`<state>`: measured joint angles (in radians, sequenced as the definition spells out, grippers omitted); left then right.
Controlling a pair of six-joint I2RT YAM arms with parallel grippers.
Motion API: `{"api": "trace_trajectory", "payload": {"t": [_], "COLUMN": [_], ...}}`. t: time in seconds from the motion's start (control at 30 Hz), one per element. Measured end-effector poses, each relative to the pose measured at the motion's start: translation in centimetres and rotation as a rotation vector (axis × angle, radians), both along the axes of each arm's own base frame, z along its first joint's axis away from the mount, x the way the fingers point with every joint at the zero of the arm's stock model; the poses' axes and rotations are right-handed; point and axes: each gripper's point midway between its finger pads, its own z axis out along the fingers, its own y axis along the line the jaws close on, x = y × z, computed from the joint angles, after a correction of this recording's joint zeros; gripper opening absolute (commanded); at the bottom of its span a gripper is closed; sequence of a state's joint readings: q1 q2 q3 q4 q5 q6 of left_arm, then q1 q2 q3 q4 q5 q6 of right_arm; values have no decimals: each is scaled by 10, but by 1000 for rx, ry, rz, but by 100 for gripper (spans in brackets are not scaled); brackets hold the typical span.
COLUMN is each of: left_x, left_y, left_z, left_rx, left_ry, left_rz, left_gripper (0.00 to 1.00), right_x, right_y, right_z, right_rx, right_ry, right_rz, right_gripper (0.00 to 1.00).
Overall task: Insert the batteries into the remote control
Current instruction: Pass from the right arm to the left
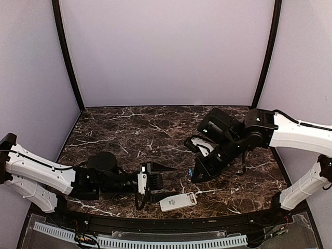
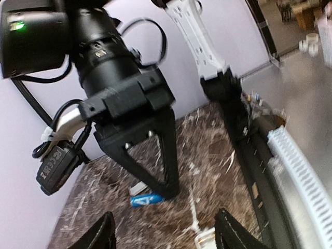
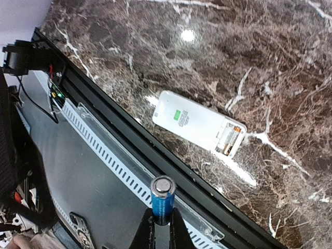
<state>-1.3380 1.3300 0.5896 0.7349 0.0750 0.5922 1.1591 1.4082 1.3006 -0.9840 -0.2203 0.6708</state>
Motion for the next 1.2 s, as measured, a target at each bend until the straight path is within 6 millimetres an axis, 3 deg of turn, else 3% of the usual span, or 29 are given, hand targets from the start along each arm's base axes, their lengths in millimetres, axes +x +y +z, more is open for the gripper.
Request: {"api": "trace_trajectory", "payload": {"t": [0.07,0.2,0.4,0.6,0.77,1.2], "left_x": [-5,-2,30,39,51,67], "left_y": [-4,-17,-27,-22,-19,-19], "left_z": [29,72,116,113,107,108], "left_rx": [-71,-146,-194,-197,-210,-274], "left_ry": [156,447,767,893,948,1001], "left_rz": [-30,-41,22,98,176,226], "left_gripper": [54,53,54,52,42,36], "right_x": [4,11,22,26,25,19], "right_y": [0,4,9,9,13,21], "right_z": [14,43,84,105,104,106], "right_rx": [56,163,301,400,414,443], "right_ry": [-54,-185,-377,-483,-507,-528], "right_rz": [6,40,82,94,108,134], "right_gripper": [0,0,0,0,0,0]}}
